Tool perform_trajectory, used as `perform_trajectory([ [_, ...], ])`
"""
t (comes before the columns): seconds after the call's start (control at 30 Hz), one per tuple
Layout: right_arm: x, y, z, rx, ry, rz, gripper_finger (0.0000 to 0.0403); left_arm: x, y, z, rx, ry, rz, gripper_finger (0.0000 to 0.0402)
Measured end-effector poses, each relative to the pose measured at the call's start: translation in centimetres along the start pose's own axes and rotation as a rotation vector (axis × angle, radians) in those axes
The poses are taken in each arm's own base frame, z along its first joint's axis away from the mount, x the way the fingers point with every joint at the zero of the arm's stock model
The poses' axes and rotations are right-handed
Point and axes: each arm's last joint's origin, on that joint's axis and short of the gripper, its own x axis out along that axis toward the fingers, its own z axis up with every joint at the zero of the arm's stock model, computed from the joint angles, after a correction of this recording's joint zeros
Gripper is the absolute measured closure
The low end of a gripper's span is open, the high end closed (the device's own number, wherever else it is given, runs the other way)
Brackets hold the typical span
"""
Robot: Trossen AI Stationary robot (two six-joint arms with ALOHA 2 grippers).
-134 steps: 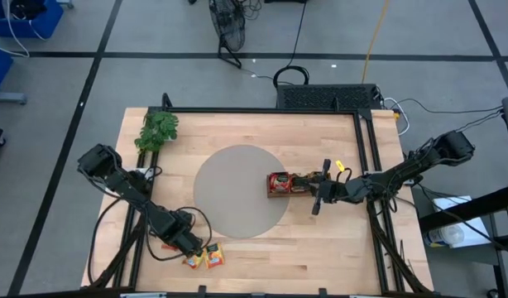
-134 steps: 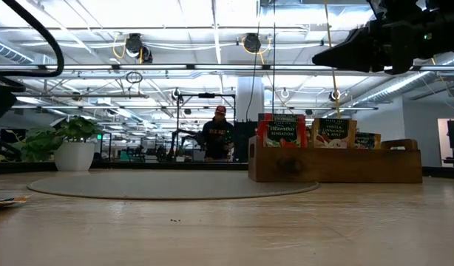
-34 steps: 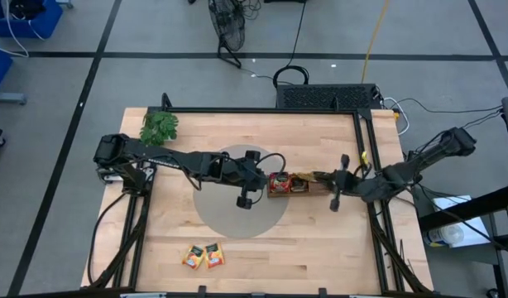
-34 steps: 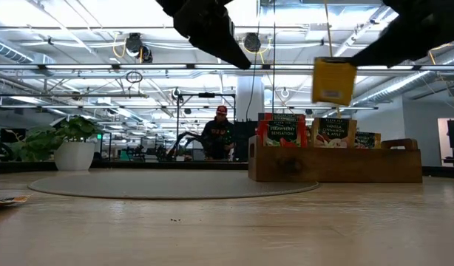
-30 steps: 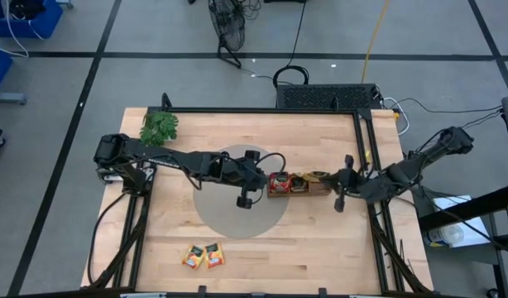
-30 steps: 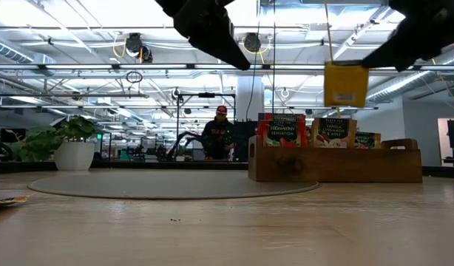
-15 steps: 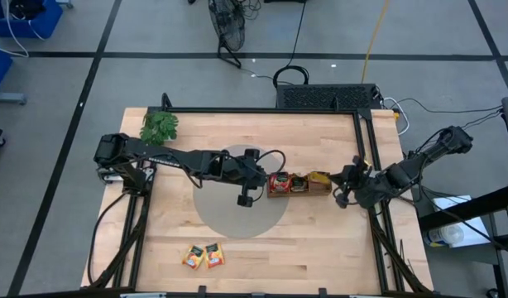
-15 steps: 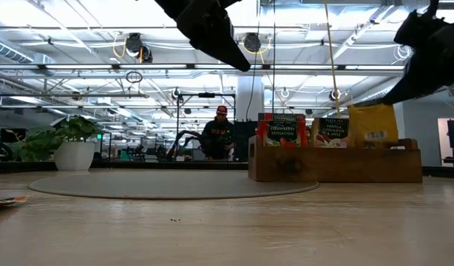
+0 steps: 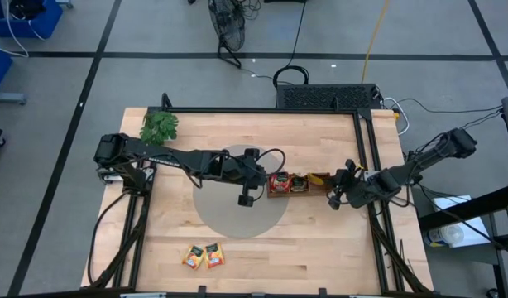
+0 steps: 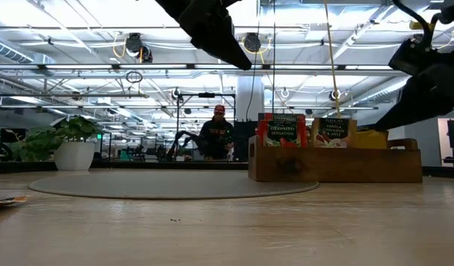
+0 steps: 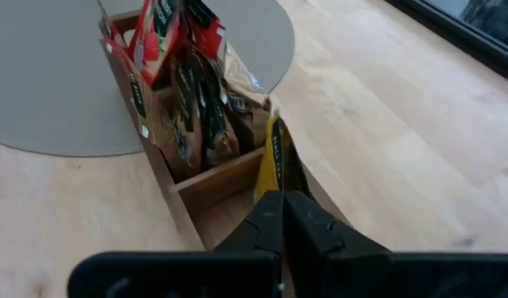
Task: Pick & Place Tea
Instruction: Put the yellow tea bag into the right section of the wooden organizer
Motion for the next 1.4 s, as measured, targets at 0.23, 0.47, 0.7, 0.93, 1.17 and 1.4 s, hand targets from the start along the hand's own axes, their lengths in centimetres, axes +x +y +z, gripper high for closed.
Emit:
perform_trajectory([
  [0.23,0.5,-0.2,-0.3,-0.048,0.005,-0.031,0.0403,0.0,0.0,0.0,-0.015,-0.002,0.000,0.0394],
  [0.47,0.5,-0.2,-0.3,-0.047,0.000,-0.039,0.0381,0.0,0.0,0.0,-0.020,-0.002,0.000,0.0394],
  [0.7,0.5,-0.5,0.1,-0.091,-0.092,-0.161,0.0321,0.0,0.0,0.0,-0.022,-0.003,0.000,0.0394],
  [0.93,0.4,-0.2,0.8,-0.183,-0.158,-0.186,0.0298,0.0,0.0,0.0,-0.024,-0.002,0.000,0.0394],
  [1.17,0.0,1.7,2.9,-0.268,-0.258,0.108,0.0322,0.0,0.0,0.0,-0.024,-0.002,0.000,0.0394],
  [1.4,0.6,2.1,4.6,-0.314,0.100,0.071,0.0400,0.0,0.0,0.0,-0.024,-0.003,0.000,0.0394],
])
